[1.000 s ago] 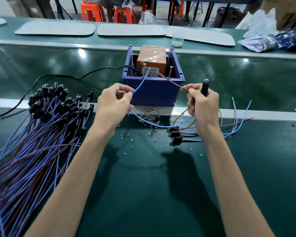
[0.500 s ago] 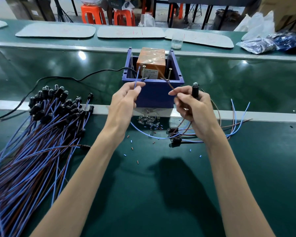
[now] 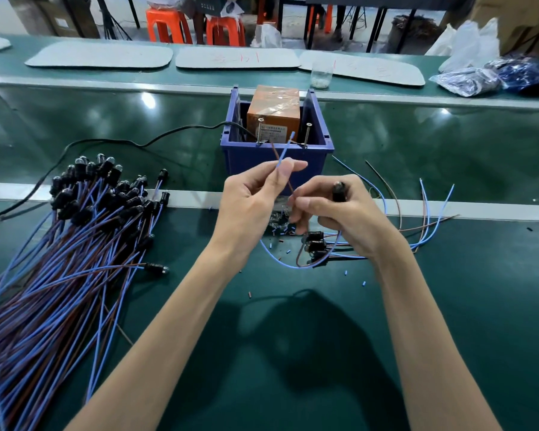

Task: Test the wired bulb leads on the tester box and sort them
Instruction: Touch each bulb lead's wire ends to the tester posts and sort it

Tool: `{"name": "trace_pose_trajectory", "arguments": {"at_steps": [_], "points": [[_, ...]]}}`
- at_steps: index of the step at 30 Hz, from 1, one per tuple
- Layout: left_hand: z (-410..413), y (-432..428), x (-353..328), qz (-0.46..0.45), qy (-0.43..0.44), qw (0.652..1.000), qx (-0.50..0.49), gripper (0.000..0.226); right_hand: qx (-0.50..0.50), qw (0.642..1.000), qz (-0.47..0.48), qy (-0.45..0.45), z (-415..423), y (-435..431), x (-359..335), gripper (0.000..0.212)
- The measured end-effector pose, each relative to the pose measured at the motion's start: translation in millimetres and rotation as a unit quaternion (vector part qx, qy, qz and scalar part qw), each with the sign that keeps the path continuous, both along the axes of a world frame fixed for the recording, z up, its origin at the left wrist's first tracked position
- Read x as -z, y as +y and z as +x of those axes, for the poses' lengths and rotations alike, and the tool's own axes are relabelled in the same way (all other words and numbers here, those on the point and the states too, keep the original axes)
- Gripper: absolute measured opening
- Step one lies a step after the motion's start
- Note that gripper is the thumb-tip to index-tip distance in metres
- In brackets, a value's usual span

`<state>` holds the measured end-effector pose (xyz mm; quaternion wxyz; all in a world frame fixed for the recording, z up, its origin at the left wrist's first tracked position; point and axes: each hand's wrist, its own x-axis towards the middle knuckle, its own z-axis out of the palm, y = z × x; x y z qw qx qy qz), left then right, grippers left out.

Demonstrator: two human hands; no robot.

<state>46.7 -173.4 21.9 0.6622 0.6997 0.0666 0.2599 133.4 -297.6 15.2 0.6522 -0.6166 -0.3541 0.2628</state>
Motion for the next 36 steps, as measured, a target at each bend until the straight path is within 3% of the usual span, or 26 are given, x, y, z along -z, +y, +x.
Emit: {"name": "trace_pose_trajectory", "arguments": {"at_steps": [3,6,8,12,15,26,36], "points": [[1,-3,2,0.004,0.001,1.000,-0.006,0.027,0.015,0.999,-0.036,-0.013,-1,2,-2,0.020],[2,0,3,0.010,0.021,0.999,-0.027,0.032,0.159,0.987,-0.015,-0.027,2,8,-2,0.038],[2,3,5,0.027,0.033,0.998,-0.050,0.035,0.216,0.975,0.040,-0.023,5,8,-3,0.034],[2,4,7,0.075,0.039,0.995,-0.053,0.034,0.184,0.974,0.135,-0.001,1,8,-10,0.011],[3,1,8,0.101,0.047,0.993,-0.043,0.032,0.197,0.973,0.117,-0.028,-5,13,-16,0.005],[3,-2,9,0.129,0.074,0.987,-0.053,0.033,0.236,0.969,0.068,0.009,-7,17,-16,0.015],[2,-2,4,0.128,0.101,0.986,-0.031,0.035,0.289,0.950,0.082,0.086,-7,23,-14,0.018]]}}
